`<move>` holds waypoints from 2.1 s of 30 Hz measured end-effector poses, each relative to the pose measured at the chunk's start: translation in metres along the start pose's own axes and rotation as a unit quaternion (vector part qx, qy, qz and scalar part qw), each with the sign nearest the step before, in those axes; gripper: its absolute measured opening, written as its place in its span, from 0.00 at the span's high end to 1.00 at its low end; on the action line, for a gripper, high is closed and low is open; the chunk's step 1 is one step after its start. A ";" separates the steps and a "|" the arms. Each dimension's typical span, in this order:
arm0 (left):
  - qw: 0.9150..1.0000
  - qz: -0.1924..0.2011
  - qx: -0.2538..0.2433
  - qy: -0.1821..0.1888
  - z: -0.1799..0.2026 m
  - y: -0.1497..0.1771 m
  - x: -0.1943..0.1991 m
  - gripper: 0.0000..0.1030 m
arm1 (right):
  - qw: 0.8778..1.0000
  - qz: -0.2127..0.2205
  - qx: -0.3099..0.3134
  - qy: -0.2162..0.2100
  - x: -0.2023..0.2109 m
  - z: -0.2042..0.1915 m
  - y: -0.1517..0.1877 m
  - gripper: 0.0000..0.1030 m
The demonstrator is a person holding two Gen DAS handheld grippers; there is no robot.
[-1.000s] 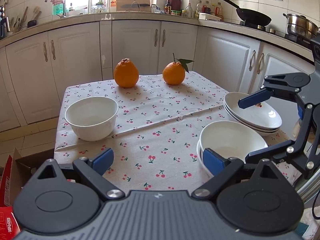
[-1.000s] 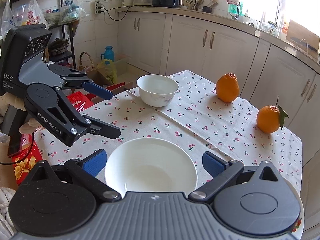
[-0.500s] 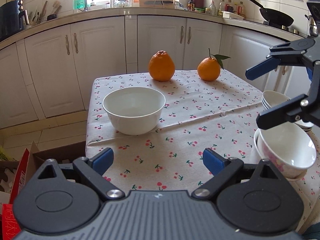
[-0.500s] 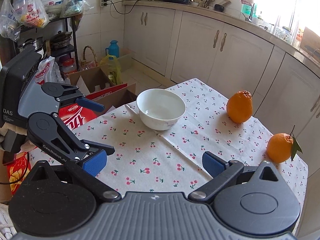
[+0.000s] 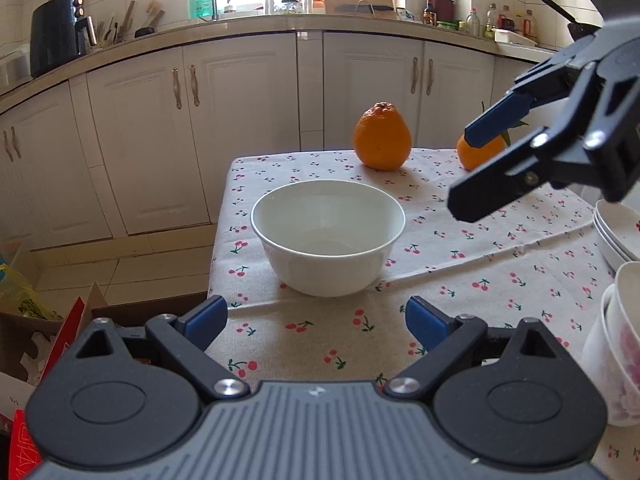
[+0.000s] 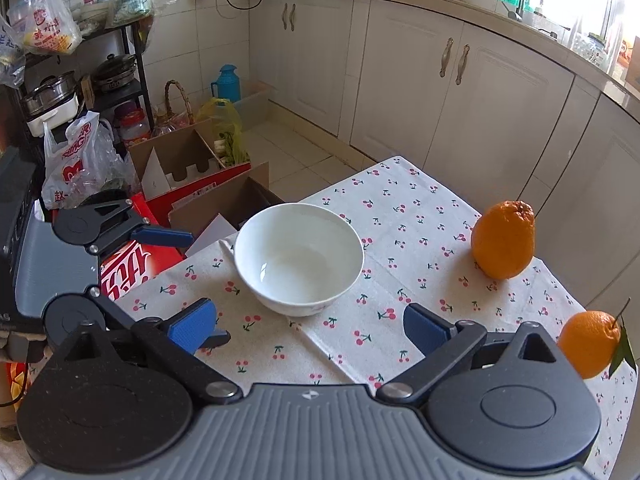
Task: Organize plates and bowls
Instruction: 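Carry the nested bowls with the right gripper beside the plate stack, then grasp the rim of the remaining white bowl with the right gripper, then lift the plain white bowl with the right gripper and lower it into the nested bowls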
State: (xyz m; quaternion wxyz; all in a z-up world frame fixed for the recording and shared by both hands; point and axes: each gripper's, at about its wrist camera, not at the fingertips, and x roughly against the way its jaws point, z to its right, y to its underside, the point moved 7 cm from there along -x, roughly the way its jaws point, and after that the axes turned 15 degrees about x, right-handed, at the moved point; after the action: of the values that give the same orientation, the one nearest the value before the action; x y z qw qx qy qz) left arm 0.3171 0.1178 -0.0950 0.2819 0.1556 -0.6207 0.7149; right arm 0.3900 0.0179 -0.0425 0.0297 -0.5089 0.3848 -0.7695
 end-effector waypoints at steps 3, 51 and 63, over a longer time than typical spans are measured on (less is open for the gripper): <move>1.000 0.016 -0.008 -0.001 0.006 -0.002 -0.004 0.07 | 1.000 -0.003 -0.006 -0.017 -0.017 0.008 -0.007 0.03; 0.999 0.005 -0.029 0.037 0.026 -0.021 -0.012 0.16 | 0.994 0.001 -0.052 -0.093 -0.056 0.029 -0.020 0.35; 0.997 0.009 -0.058 0.053 0.062 -0.017 0.047 0.16 | 0.994 0.026 -0.047 -0.095 0.017 0.006 0.001 0.35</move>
State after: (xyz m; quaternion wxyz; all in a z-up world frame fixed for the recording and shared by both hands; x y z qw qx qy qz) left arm 0.2823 0.0685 -0.0432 0.3165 0.0954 -0.6470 0.6871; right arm 0.3865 0.0064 -0.0293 0.0621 -0.5701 0.4295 -0.6976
